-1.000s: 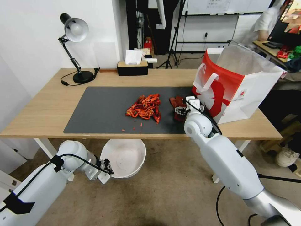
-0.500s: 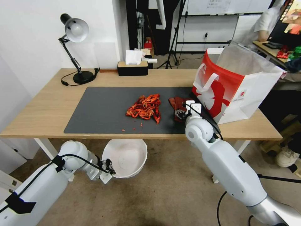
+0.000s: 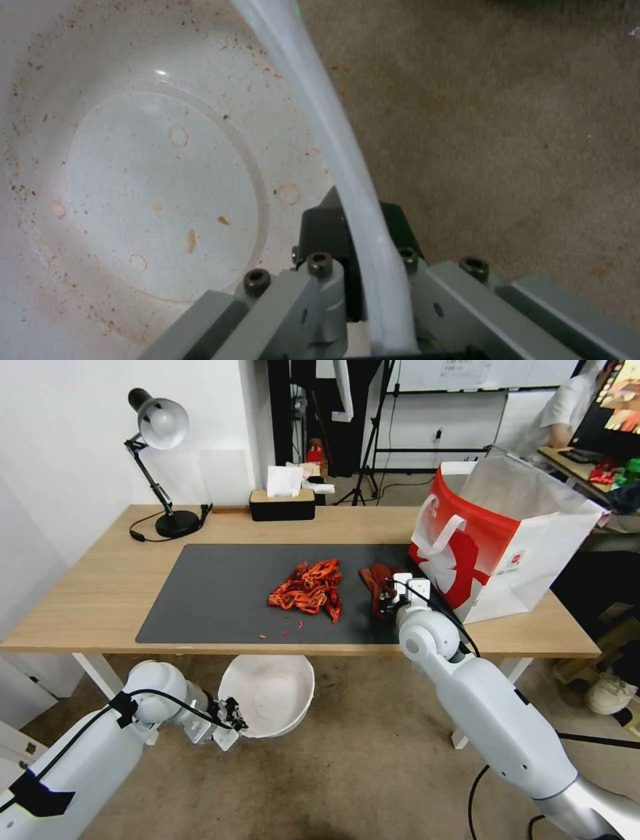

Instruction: Sweep shrimp from table into container with towel, then put container into takeout bag.

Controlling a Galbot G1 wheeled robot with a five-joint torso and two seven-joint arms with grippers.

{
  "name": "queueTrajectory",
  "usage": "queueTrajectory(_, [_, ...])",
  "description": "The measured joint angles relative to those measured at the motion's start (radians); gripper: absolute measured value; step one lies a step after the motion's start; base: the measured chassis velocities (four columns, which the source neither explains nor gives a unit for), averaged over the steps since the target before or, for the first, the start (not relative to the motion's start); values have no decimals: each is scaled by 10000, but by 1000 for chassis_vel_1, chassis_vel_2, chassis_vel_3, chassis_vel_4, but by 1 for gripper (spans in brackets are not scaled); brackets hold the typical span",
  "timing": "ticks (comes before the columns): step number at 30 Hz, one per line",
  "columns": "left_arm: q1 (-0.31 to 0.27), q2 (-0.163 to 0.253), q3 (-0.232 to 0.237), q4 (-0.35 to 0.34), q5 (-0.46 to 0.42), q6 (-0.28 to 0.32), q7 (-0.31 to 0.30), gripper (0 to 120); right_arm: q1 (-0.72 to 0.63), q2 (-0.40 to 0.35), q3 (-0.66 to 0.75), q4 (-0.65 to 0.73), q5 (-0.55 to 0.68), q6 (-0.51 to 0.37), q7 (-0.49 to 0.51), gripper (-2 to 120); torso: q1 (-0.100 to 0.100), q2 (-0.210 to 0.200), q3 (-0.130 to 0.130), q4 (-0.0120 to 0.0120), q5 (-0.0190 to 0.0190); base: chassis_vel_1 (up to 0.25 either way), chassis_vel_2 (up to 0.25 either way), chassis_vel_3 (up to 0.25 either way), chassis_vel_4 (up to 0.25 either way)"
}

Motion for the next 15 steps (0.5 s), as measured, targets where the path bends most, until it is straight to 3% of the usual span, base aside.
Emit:
queueTrajectory(3, [64, 16, -51, -1, 3, -19, -59, 0, 396, -342, 183, 29, -1138, 922, -1803, 6, 0, 0, 0, 0, -2, 0, 0, 0, 0])
queueTrajectory(4, [64, 16, -51, -1, 3, -19, -59, 0, 396, -342, 183, 29, -1138, 922, -1803, 6, 0, 0, 0, 0, -2, 0, 0, 0, 0])
queueTrajectory(6, [69, 51, -62, -32, 3, -21, -63, 0, 887, -611, 64, -193, -1680, 1580, -3103, 6, 0, 0, -1, 2, 1, 0, 0, 0, 0])
queueTrajectory(7, [69, 51, -62, -32, 3, -21, -63, 0, 887, -611, 64, -193, -1680, 1580, -3103, 6, 0, 0, -1, 2, 1, 0, 0, 0, 0])
queueTrajectory(9, [73, 66, -65, -67, 9, -23, -65, 0, 1943, -972, -488, -1027, -2742, 2397, -5056, 6, 0, 0, -1, 2, 0, 0, 0, 0, 0])
queueTrajectory(13, [98, 42, -48, -27, 105, -24, -21, 0, 3007, -1126, -1325, -2278, -3678, 3033, -6260, 6, 1, -1, 0, 3, -4, 0, 0, 0, 0])
queueTrajectory(15, [100, -22, -43, 61, 269, -49, -10, 0, 3908, -1051, -2096, -3447, -4884, 3706, -7167, 6, 1, -1, 0, 2, -2, 0, 0, 0, 0])
